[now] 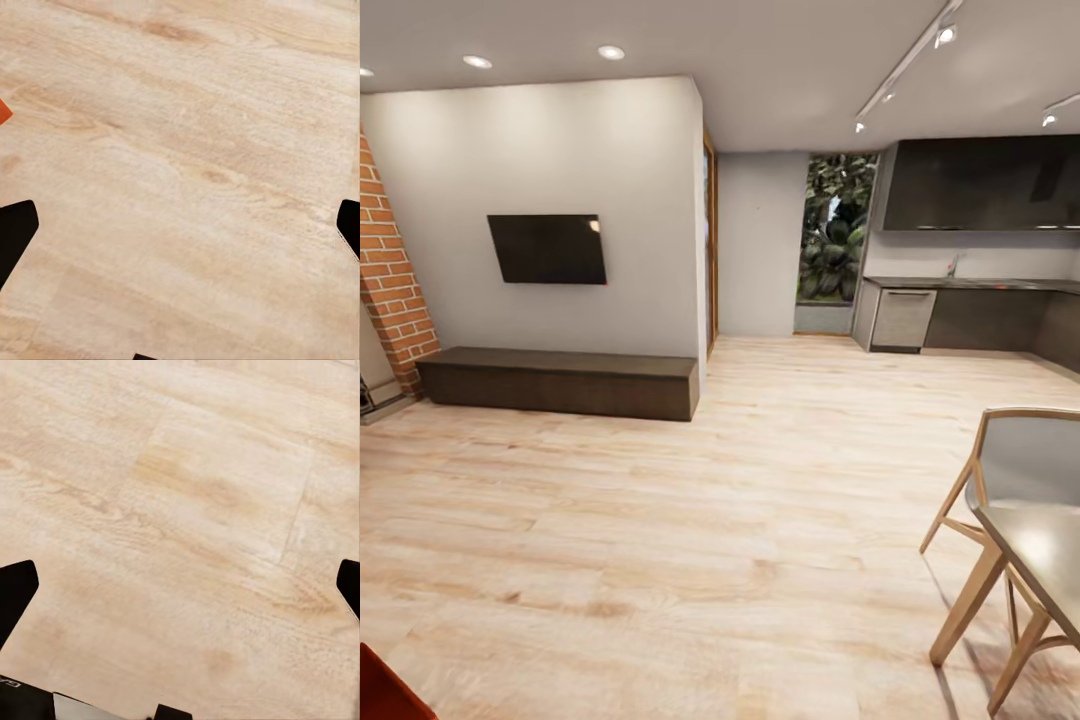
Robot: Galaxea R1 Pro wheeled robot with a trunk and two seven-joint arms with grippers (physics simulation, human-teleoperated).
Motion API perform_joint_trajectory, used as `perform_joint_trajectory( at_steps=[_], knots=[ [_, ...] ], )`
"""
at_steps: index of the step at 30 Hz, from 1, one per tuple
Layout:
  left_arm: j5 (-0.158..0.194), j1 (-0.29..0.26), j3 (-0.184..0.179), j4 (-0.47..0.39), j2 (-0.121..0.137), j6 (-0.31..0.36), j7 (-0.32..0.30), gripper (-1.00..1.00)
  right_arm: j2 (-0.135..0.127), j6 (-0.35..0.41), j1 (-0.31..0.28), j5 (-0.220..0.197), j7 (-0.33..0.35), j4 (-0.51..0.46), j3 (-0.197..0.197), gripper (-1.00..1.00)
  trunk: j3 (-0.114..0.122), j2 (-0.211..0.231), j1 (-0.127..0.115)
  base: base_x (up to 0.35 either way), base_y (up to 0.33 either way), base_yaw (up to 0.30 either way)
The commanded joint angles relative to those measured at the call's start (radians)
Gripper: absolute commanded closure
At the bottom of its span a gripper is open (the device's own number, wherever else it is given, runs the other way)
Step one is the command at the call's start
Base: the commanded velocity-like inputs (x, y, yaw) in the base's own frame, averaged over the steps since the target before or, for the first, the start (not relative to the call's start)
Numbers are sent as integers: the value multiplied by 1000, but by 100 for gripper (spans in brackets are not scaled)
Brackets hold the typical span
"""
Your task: Move the two storage containers from the living room to the garage. In the garage, place one container on the floor and stack the other container on top of it (either order is fine).
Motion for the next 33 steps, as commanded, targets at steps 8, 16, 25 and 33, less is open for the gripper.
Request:
perform_joint_trajectory(
  at_steps=[8, 16, 25, 33],
  knots=[
    [7, 0, -3, 0, 0, -3, 0, -100, 0, -1, 0, 0, 3, -2, 0, -100, -1, 0, 1, 325, 0, 0],
    [7, 0, -3, 0, 0, -3, 0, -100, 0, -1, 0, 0, 3, -2, 1, -100, -1, 0, 1, 325, 0, 0],
    [7, 0, -3, 1, 0, -3, 0, -100, 0, -1, 0, 0, 3, -2, 0, -100, -1, 0, 1, 325, -5, 20],
    [7, 0, -3, 1, 0, -3, 0, -100, 0, -1, 0, 0, 3, -2, 0, -100, -1, 0, 1, 325, -111, 260]
  ],
)
